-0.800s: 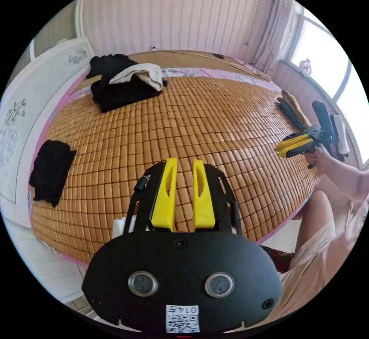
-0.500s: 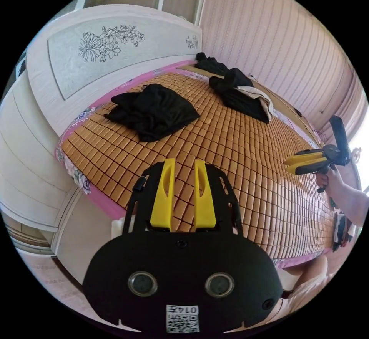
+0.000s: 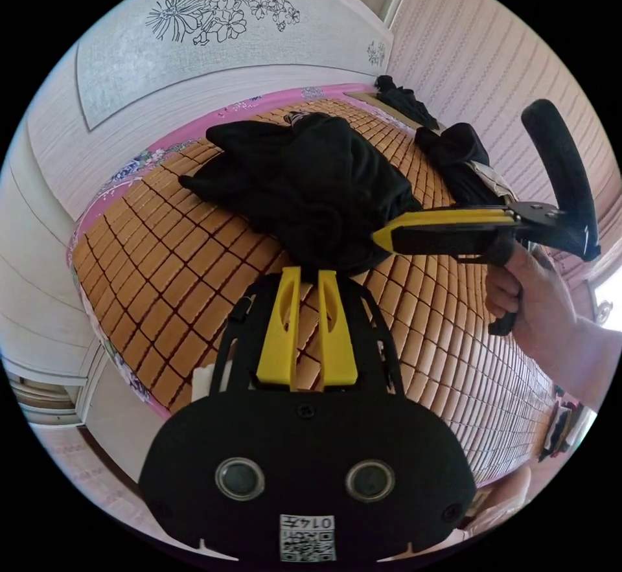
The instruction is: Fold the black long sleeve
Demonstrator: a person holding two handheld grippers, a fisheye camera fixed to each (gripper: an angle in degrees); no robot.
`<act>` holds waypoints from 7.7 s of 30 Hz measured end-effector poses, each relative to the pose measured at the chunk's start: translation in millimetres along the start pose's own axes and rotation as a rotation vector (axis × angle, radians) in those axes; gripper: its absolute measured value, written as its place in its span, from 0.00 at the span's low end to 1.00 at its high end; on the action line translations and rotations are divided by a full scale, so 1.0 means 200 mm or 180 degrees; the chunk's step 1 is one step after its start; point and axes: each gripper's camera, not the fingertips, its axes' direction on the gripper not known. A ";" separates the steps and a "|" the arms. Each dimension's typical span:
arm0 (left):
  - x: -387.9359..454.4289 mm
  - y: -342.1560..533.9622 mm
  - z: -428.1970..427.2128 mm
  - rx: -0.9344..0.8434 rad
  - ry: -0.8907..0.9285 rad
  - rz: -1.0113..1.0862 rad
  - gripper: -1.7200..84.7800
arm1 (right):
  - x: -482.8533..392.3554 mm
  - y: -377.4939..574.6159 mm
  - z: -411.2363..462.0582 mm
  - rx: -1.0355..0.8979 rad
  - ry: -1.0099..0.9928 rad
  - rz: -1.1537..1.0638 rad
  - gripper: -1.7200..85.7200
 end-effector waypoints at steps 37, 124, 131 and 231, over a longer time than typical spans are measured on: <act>1.23 0.55 -2.07 0.1144 0.2016 0.1630 0.02 | -0.03 3.45 -2.46 0.3191 0.0756 0.1374 0.02; 2.28 1.08 -0.04 -0.1315 0.0091 0.1823 0.13 | 0.26 3.27 -1.02 -0.0253 0.0898 0.2343 0.07; 2.23 1.16 -0.23 -0.1013 0.0169 0.2059 0.02 | 0.19 3.51 -1.28 0.0104 0.1069 0.2498 0.03; 2.06 1.10 -1.22 -0.0361 0.0912 0.2017 0.01 | 0.51 4.74 -1.88 0.2362 -0.0817 0.3213 0.02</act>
